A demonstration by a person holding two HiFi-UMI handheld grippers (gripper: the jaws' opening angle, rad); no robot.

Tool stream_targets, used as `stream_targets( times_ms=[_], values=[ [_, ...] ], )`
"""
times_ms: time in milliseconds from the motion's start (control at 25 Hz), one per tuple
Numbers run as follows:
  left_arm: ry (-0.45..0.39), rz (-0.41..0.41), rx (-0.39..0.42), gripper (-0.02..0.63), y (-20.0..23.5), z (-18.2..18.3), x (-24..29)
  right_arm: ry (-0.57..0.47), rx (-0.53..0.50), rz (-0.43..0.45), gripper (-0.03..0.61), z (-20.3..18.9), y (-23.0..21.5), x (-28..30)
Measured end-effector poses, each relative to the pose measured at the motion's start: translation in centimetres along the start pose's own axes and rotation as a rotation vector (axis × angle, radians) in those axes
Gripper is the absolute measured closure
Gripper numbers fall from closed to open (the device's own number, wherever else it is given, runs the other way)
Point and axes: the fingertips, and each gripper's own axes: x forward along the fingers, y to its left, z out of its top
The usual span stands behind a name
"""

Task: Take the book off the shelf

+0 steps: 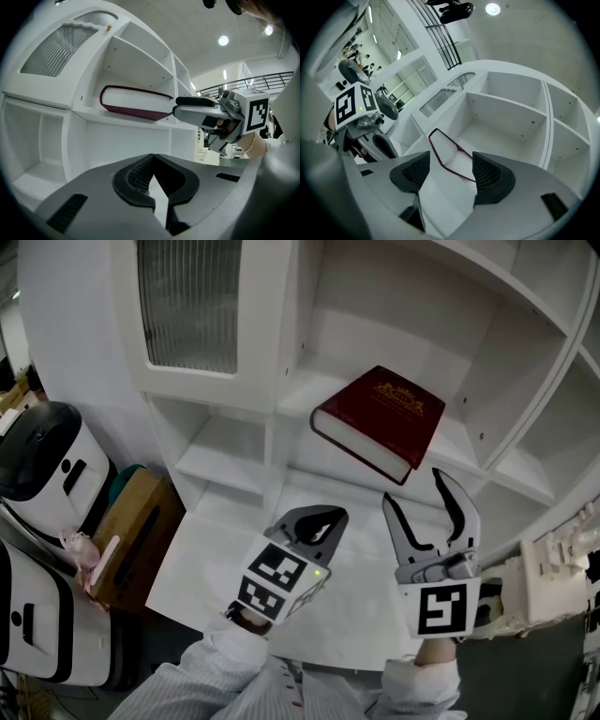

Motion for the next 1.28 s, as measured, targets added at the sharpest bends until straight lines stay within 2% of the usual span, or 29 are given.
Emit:
stream_targets(
  times_ms=[200, 400, 520, 1040, 1280],
  values=[
    [0.001, 0.007, -0.015, 0.604, 0.4, -0.2, -0.1, 0.146, -0.211, -0.023, 0.34, -1.5, -0.4, 0.5],
    [-0.006, 0.016, -0.026, 0.604, 0.9, -0.2, -0.1, 0.152, -0.342, -0.052, 0.339, -1.4, -0.6, 1.0],
    [-0.005, 0.017, -0.033, 0.604, 1.0, -0.4, 0.0, 0.153, -0.41, -0.039, 0.339, -1.5, -0.3, 1.3],
    [-0.002, 0.025, -0.048, 0.604, 1.7, -0.5, 0.7, 0.113, -0.559, 0.05, 0.333, -1.7, 0.4, 2.9],
    [-0.004, 0.034, -0.051, 0.604, 2.4, -0.5, 1.0, 0.129, -0.623, 0.079, 0.33, -2.5, 0.6, 4.3]
  ],
)
